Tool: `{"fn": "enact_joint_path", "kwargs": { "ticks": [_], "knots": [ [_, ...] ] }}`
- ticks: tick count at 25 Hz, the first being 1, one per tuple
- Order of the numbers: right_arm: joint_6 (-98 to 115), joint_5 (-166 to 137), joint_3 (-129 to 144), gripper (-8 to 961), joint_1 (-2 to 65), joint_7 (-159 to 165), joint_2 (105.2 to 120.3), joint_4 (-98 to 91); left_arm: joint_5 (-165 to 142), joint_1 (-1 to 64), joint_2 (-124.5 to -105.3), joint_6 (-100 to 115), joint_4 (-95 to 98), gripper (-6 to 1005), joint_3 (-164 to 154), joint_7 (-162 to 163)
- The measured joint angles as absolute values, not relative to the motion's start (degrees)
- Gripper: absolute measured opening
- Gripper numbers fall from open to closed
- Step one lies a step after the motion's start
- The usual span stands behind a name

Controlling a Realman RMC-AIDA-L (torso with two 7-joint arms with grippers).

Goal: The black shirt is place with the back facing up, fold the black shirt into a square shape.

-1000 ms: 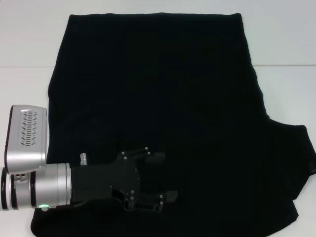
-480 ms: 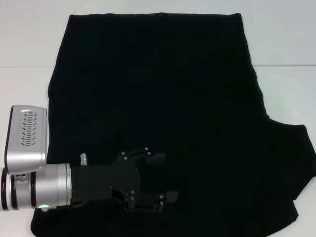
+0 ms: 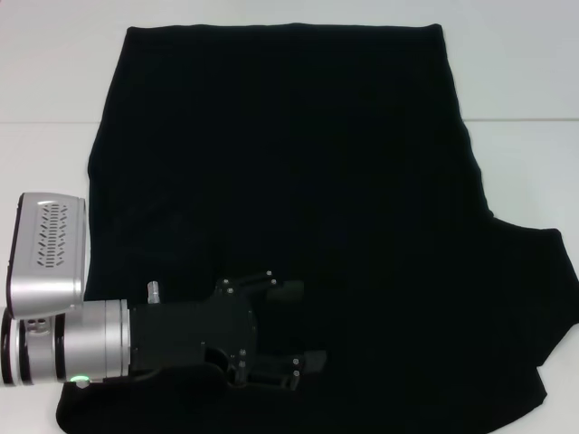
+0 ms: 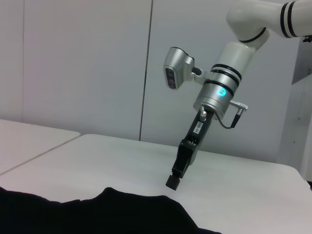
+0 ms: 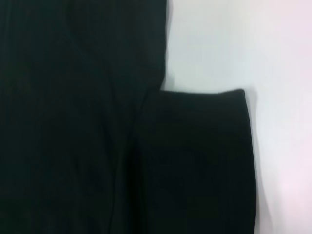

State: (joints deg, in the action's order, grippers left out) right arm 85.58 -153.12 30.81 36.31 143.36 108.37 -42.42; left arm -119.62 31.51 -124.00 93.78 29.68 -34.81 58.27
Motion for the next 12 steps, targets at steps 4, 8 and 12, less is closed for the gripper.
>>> {"fn": "enact_joint_path", "kwargs": {
  "ticks": [4, 8, 12],
  "knots": [
    [87.4, -153.1, 29.9, 126, 36.0, 143.2, 108.27, -42.4, -119.6, 31.6, -123.92, 93.8, 29.7, 919, -34.8, 58.8],
    [89.1, -153.0, 29.5, 319, 36.1, 143.0, 108.3, -41.9, -119.6, 31.7, -123.92, 93.8, 29.7, 918, -34.8, 58.9],
    [89.5, -152.9, 28.9, 484, 36.4, 143.1, 108.29, -40.7, -119.6, 31.7, -123.92, 93.9, 29.8, 918, -34.8, 59.0]
  ]
}}
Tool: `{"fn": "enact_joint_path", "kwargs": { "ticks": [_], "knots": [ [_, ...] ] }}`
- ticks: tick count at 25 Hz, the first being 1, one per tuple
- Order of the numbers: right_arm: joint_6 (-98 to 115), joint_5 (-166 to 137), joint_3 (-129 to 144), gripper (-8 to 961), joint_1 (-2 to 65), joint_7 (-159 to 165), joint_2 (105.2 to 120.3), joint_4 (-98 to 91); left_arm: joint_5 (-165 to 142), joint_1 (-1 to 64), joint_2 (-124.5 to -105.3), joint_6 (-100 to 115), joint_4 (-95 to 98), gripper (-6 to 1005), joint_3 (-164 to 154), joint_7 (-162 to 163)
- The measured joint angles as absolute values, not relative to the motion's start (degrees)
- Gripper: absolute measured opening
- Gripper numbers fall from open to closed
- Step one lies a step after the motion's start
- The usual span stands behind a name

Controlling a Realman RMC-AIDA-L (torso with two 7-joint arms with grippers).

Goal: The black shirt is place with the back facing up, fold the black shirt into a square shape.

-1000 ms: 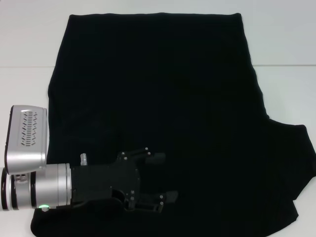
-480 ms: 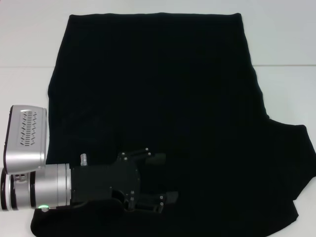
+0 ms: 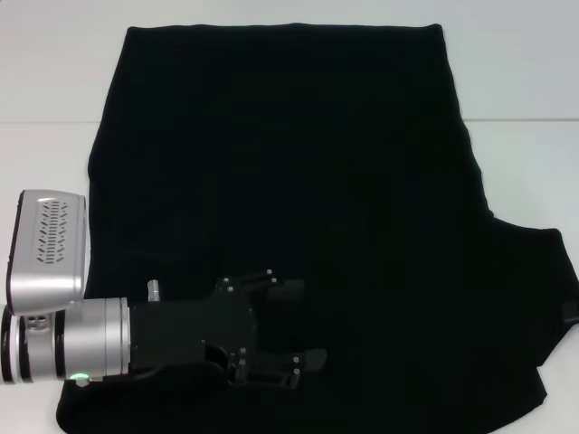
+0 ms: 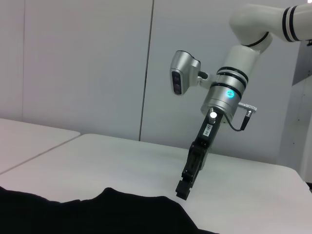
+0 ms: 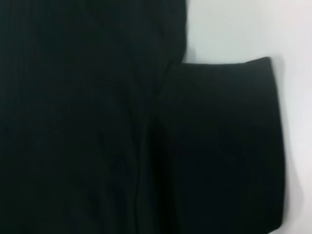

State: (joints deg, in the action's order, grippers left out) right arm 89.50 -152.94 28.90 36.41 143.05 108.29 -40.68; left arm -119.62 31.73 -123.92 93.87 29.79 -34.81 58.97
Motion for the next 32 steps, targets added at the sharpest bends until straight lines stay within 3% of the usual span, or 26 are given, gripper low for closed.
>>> {"fn": "enact_joint_path", "kwargs": {
  "ticks": [2, 10, 15, 32],
  "knots": [
    [89.4, -152.9, 28.5, 566, 36.6, 142.9, 108.25, -40.1, -119.6, 31.7, -123.92, 93.9, 29.8, 918, -34.8, 59.0],
    [87.3, -152.9, 28.5, 560, 37.0, 142.8, 108.26, -37.9, -119.6, 31.7, -123.92, 93.8, 29.7, 918, -34.8, 59.0],
    [87.4, -152.9, 28.4, 438, 36.9, 142.9, 108.28, -37.9, -119.6, 31.7, -123.92, 93.8, 29.7, 918, -34.8, 59.0],
    [85.6, -153.2, 28.8, 441, 37.1, 143.4, 108.45, -36.3, -119.6, 31.7, -123.93, 93.4, 29.7, 917, -34.8, 59.0]
  ]
}}
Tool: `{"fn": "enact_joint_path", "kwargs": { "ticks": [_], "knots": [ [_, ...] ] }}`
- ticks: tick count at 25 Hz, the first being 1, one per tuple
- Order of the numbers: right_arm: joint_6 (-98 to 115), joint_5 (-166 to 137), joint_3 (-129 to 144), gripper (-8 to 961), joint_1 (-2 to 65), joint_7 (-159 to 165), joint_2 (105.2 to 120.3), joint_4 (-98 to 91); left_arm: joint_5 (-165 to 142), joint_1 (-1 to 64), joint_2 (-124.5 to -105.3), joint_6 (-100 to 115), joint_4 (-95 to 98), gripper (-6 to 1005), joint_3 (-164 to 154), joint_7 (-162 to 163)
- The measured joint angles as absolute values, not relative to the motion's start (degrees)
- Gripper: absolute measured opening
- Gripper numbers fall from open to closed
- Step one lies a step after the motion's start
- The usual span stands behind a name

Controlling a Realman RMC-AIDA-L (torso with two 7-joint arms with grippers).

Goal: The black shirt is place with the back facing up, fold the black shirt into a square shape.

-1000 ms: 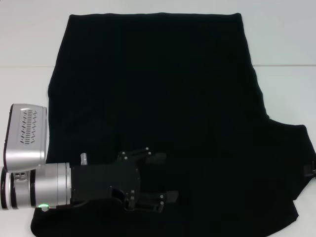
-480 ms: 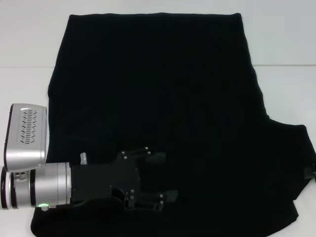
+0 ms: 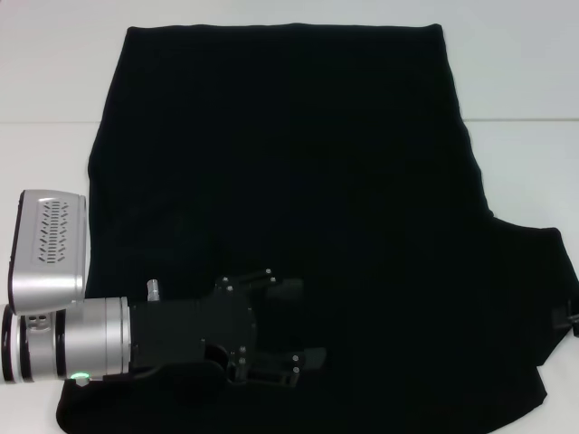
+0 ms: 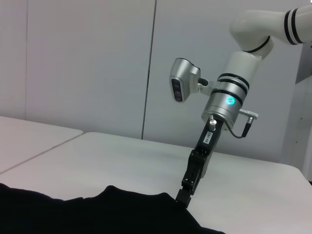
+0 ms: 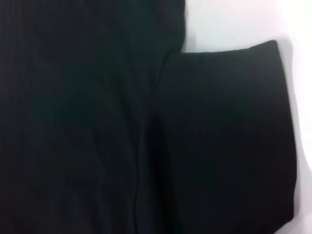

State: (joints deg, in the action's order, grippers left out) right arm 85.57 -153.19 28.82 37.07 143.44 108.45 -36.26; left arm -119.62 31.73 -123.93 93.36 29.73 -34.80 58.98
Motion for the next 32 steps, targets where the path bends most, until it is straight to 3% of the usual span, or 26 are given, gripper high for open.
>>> {"fn": "enact_joint_path", "kwargs": {
  "ticks": [8, 13, 18, 24, 32],
  "knots": [
    [83.7, -153.2, 28.5, 442, 36.9, 143.7, 108.46, -36.3, -119.6, 31.8, -123.93, 93.4, 29.8, 917, -34.8, 59.0],
    [82.7, -153.4, 28.8, 272, 37.1, 143.6, 108.71, -36.3, -119.6, 31.8, -123.93, 93.3, 29.7, 917, -34.8, 59.0],
    [82.2, -153.4, 28.8, 41, 37.1, 143.7, 108.99, -36.9, -119.6, 31.8, -123.93, 93.4, 29.7, 919, -34.8, 59.0],
    [81.4, -153.4, 28.8, -1, 36.9, 143.7, 108.91, -36.9, -119.6, 31.8, -123.92, 93.4, 29.7, 920, -34.8, 59.0],
    [82.0, -153.4, 29.0, 56, 36.9, 143.7, 108.73, -36.4, -119.6, 31.9, -123.92, 93.3, 29.8, 919, -34.8, 59.0]
  ]
}}
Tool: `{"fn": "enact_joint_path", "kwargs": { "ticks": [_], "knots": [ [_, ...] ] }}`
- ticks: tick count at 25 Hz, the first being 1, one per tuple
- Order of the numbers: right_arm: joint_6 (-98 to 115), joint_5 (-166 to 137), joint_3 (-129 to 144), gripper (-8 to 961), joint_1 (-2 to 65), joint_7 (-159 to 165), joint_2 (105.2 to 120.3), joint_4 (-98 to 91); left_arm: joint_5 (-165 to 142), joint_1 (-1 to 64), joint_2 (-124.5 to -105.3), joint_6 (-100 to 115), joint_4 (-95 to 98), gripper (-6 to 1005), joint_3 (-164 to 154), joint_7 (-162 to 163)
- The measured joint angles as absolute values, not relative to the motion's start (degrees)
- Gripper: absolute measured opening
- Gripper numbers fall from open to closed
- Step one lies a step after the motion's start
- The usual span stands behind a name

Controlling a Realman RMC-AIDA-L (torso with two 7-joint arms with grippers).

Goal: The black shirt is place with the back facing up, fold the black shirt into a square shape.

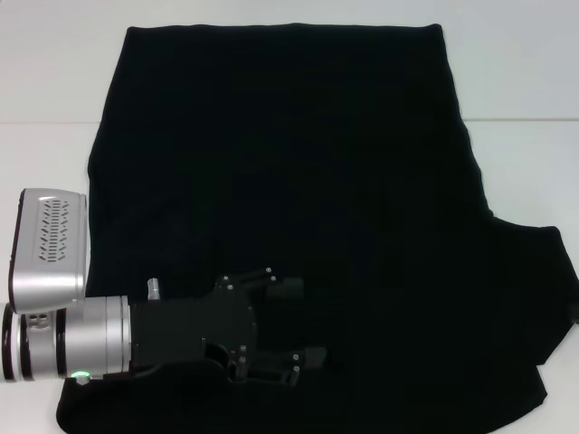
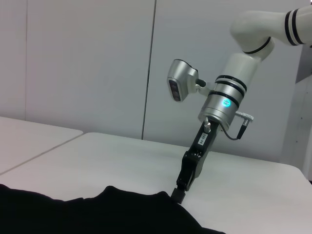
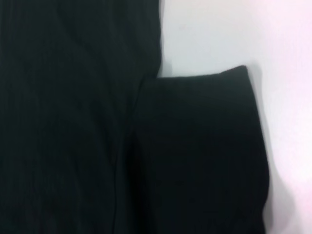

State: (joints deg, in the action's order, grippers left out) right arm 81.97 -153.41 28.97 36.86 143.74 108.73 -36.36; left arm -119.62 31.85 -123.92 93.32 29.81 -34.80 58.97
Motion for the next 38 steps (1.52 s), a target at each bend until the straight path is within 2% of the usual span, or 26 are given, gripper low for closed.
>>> {"fn": "enact_joint_path", "kwargs": {
  "ticks": [5, 16, 26, 38],
  "knots": [
    [82.6, -153.4, 29.2, 91, 37.1, 143.8, 108.85, -36.3, -119.6, 31.8, -123.92, 93.4, 29.8, 919, -34.8, 59.0],
    [84.6, -153.1, 28.8, 440, 37.3, 144.3, 108.43, -36.9, -119.6, 31.8, -123.93, 93.5, 29.7, 917, -34.8, 59.0],
    [86.7, -153.3, 28.8, 437, 36.8, 144.3, 108.04, -37.1, -119.6, 31.8, -123.93, 93.8, 29.8, 920, -34.8, 59.8],
    [84.4, -153.5, 28.9, 434, 37.4, 144.3, 108.26, -36.6, -119.6, 31.8, -123.93, 93.8, 29.9, 919, -34.8, 59.9]
  ]
}}
